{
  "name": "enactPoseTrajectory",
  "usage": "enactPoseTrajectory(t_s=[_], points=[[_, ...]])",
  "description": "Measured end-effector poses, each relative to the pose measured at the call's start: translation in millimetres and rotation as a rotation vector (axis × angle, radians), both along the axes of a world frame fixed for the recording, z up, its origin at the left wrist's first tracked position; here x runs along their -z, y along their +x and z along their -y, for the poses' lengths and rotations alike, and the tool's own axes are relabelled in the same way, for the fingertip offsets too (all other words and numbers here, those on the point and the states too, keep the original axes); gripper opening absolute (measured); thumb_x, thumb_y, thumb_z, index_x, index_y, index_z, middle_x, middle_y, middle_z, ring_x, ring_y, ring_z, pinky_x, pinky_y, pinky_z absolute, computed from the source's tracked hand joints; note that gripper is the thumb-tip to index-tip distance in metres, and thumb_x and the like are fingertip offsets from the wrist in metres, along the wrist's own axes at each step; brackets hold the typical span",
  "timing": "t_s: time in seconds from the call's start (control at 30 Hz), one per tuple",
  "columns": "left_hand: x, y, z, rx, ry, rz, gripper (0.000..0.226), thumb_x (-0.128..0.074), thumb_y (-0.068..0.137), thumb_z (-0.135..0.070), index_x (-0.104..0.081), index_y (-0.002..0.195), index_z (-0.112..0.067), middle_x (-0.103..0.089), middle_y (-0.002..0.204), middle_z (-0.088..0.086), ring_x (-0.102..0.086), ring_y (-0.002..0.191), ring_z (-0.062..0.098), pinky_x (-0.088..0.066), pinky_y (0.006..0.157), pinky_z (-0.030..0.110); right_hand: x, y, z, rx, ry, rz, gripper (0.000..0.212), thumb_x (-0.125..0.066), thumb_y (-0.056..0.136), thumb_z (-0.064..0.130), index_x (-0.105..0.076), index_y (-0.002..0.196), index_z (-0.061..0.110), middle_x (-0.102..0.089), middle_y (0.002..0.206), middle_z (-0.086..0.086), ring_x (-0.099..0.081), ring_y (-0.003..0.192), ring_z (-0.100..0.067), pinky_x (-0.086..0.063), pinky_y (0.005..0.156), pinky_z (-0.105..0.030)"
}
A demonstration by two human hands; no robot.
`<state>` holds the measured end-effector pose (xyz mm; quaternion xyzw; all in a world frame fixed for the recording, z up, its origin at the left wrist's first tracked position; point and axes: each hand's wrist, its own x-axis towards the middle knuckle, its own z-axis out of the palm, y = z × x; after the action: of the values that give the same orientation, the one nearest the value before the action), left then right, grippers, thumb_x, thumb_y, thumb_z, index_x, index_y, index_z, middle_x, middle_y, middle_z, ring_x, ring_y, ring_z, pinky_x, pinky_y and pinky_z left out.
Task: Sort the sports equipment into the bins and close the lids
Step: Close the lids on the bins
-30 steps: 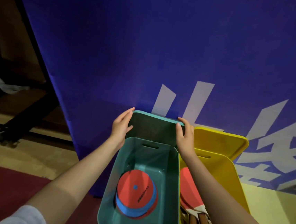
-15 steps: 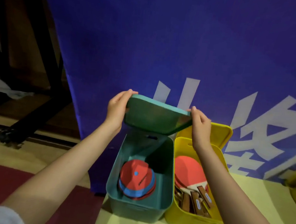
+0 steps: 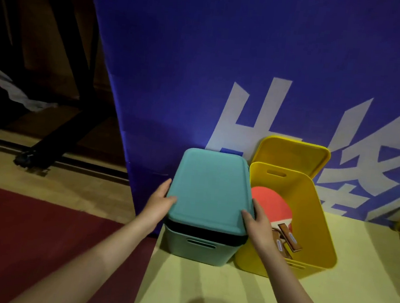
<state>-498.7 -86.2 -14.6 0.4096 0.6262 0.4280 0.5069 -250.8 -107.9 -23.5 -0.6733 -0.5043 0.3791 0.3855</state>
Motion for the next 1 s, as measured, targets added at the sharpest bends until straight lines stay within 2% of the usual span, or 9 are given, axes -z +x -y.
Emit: enactPoseTrajectory(t_s=[0.1,0.23,0.4,0.5,0.6,0.67,0.77,0.9,1.0], points=[[22.8,5.4,10.6,0.023,0.039,-0.066,0.058,-0.049,0.094,-0.006,-0.033,0.148,-0.021,-0.045,0.143,0.000,-0.046,0.116,0.010,-0.037,0.093,0.024,16.5,-6.1,15.0,0.005,0.047,0.076,0.055,-0.047,0.099,0.020,-0.027,0.149,0.017,-0.036,0.150,-0.002,-0.035,0.137,-0.023,-0.031,0.111,-0.036],[39.9,6.7,19.4,-0.010,0.037,-0.091,0.053,-0.044,0.098,-0.012,-0.031,0.148,-0.027,-0.044,0.143,-0.002,-0.046,0.115,0.009,-0.038,0.090,0.026,29.2,-23.3,32.4,0.020,0.172,0.162,0.057,-0.045,0.098,0.018,-0.022,0.151,0.019,-0.037,0.150,-0.001,-0.035,0.137,-0.020,-0.031,0.113,-0.039],[50.0,9.8,25.3,0.005,0.081,-0.153,0.053,-0.043,0.099,-0.013,-0.029,0.148,-0.027,-0.041,0.146,-0.003,-0.043,0.128,0.014,-0.037,0.104,0.031,37.3,-16.6,40.5,0.056,0.237,0.220,0.058,-0.046,0.097,0.021,-0.022,0.150,0.023,-0.039,0.148,0.000,-0.037,0.135,-0.018,-0.034,0.112,-0.042],[50.7,9.8,23.4,-0.009,0.084,-0.145,0.053,-0.044,0.099,-0.013,-0.031,0.148,-0.026,-0.043,0.145,-0.002,-0.045,0.125,0.013,-0.039,0.103,0.030,34.9,-11.9,42.4,0.012,0.260,0.252,0.060,-0.050,0.096,0.025,-0.023,0.150,0.024,-0.041,0.146,0.002,-0.039,0.132,-0.016,-0.036,0.110,-0.040],[52.6,12.2,26.5,-0.051,0.108,-0.136,0.052,-0.045,0.098,-0.011,-0.034,0.146,-0.024,-0.045,0.143,-0.003,-0.045,0.120,0.009,-0.037,0.099,0.025,34.6,-7.1,45.1,-0.013,0.276,0.301,0.062,-0.053,0.094,0.028,-0.024,0.149,0.023,-0.044,0.142,0.002,-0.041,0.128,-0.013,-0.036,0.106,-0.032],[55.8,13.5,29.4,-0.067,0.120,-0.133,0.051,-0.046,0.098,-0.011,-0.035,0.146,-0.025,-0.045,0.143,-0.004,-0.046,0.122,0.009,-0.038,0.102,0.028,36.5,-1.1,45.5,-0.025,0.283,0.332,0.063,-0.055,0.093,0.030,-0.027,0.148,0.022,-0.045,0.140,0.004,-0.041,0.127,-0.010,-0.036,0.104,-0.029],[59.9,13.8,31.9,-0.068,0.129,-0.135,0.051,-0.046,0.098,-0.012,-0.035,0.146,-0.026,-0.044,0.144,-0.005,-0.045,0.126,0.011,-0.039,0.106,0.032,42.2,9.6,46.7,-0.064,0.285,0.405,0.064,-0.057,0.091,0.033,-0.031,0.148,0.019,-0.047,0.141,0.002,-0.042,0.128,-0.013,-0.039,0.105,-0.032],[62.4,14.0,32.6,-0.068,0.141,-0.138,0.051,-0.045,0.099,-0.013,-0.034,0.146,-0.027,-0.043,0.144,-0.007,-0.044,0.122,0.007,-0.039,0.100,0.027,44.3,3.4,46.4,-0.048,0.221,0.496,0.062,-0.051,0.095,0.029,-0.026,0.149,0.013,-0.044,0.143,-0.007,-0.040,0.130,-0.022,-0.036,0.105,-0.033],[65.6,13.9,31.4,-0.090,0.139,-0.157,0.051,-0.045,0.099,-0.014,-0.033,0.147,-0.028,-0.042,0.144,-0.006,-0.043,0.123,0.008,-0.038,0.101,0.028,44.6,-13.7,40.5,-0.061,0.141,0.594,0.060,-0.041,0.098,0.021,-0.017,0.150,0.006,-0.029,0.152,-0.014,-0.028,0.140,-0.028,-0.027,0.113,-0.032]])
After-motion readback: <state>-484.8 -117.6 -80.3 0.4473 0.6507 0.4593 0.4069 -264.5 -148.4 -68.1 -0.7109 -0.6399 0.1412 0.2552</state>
